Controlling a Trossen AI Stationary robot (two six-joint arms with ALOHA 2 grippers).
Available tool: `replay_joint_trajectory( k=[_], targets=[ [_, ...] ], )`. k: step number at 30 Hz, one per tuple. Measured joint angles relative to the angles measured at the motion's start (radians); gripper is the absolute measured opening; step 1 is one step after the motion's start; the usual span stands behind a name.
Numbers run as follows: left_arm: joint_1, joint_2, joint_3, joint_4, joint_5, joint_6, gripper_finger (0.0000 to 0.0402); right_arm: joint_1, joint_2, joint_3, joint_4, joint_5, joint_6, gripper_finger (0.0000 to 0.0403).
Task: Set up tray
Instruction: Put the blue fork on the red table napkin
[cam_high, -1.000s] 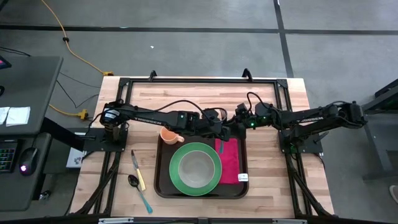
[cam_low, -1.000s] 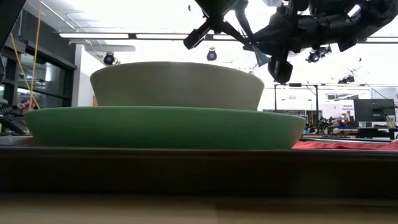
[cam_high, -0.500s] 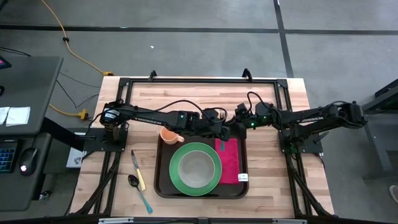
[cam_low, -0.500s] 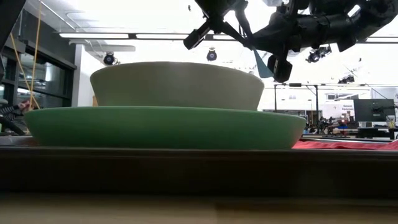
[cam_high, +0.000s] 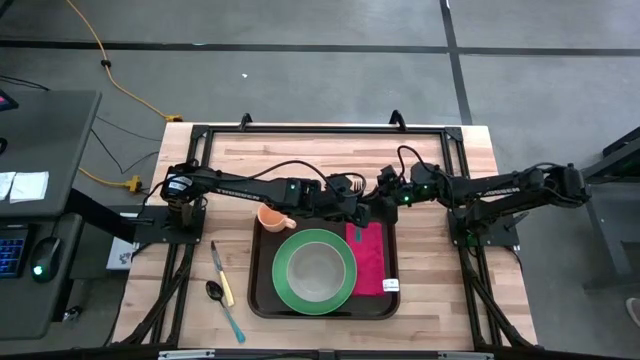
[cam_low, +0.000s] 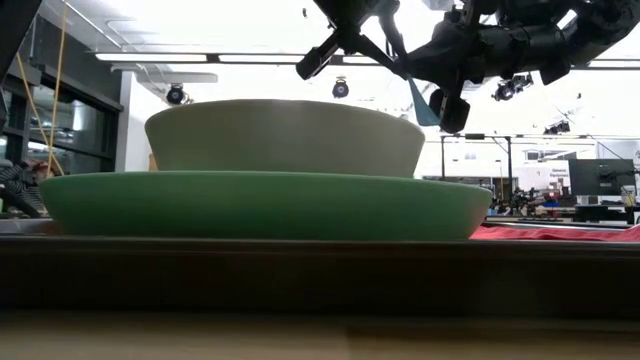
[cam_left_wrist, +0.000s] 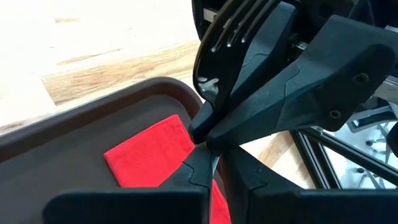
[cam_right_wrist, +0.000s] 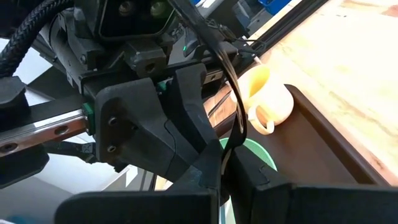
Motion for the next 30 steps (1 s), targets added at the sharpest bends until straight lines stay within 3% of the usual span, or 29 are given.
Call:
replay_joint_trajectory(
  k=[20, 30],
  targets=[
    [0.0, 0.0, 0.0, 0.002, 0.003, -0.009, 0.0067, 0.0, 0.0, -0.001, -0.004, -0.008, 0.0, 0.0001],
    [-0.002, -0.001, 0.0, -0.009, 0.04, -0.002, 0.0182, -0.001, 0.001, -0.004, -0.023, 0.0, -0.003, 0.0001]
  ],
)
